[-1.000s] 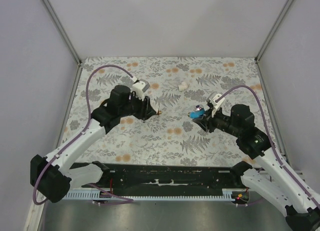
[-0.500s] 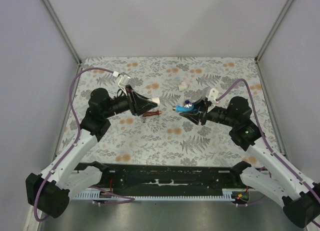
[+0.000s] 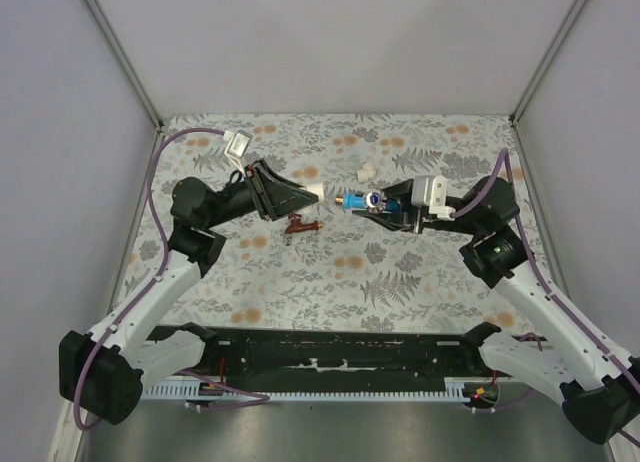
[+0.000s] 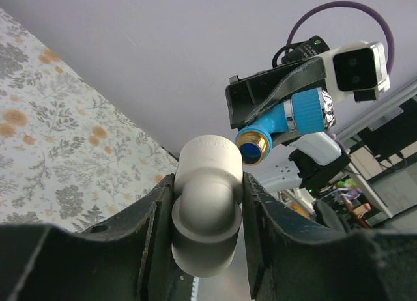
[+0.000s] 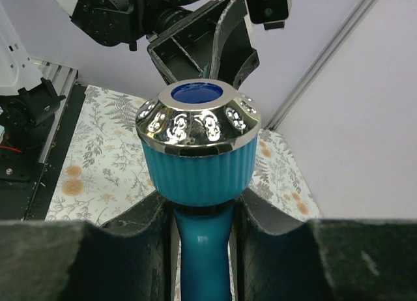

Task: Install the water faucets

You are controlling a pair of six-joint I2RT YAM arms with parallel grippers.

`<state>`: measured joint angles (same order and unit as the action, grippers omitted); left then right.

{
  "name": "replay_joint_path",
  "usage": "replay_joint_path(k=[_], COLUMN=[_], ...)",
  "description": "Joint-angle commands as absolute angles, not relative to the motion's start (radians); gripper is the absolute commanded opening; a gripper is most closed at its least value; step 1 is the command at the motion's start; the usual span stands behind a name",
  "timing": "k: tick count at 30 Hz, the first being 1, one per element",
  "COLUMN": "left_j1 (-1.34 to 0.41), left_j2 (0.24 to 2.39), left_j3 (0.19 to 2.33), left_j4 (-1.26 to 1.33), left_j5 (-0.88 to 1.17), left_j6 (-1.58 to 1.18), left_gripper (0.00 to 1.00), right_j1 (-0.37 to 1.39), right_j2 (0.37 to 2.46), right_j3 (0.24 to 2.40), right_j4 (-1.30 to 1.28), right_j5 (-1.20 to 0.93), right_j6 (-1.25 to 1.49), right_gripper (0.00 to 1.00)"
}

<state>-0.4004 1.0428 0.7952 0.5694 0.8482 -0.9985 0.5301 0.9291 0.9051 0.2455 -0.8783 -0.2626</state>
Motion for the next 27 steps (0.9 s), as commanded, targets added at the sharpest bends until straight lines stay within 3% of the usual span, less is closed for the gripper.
replay_joint_path(k=[1,10,27], left_j1=[-0.396,-0.374,-0.350], left_j2=[1.037,1.040,1.108], left_j3=[0.853,0.899,0.946], left_j4=[0.577,0.426,0.540], left_j5=[0.845,0.853,0.943], left_j6=[-1.143,-1.284,-1.635], left_gripper=[0.02,0.02,0.02], right_j1=[0.529,0.531,0.531], right_j2=[0.957,1.043,1.078], right_j3=[1.006,1.147,1.066], right_j4=[0.197,-0.118,0.256], right_j5=[-0.945,-0.962,-1.014], right_j6=[-0.415,-0.767,-0.750], right_gripper=[0.00,0.00,0.00])
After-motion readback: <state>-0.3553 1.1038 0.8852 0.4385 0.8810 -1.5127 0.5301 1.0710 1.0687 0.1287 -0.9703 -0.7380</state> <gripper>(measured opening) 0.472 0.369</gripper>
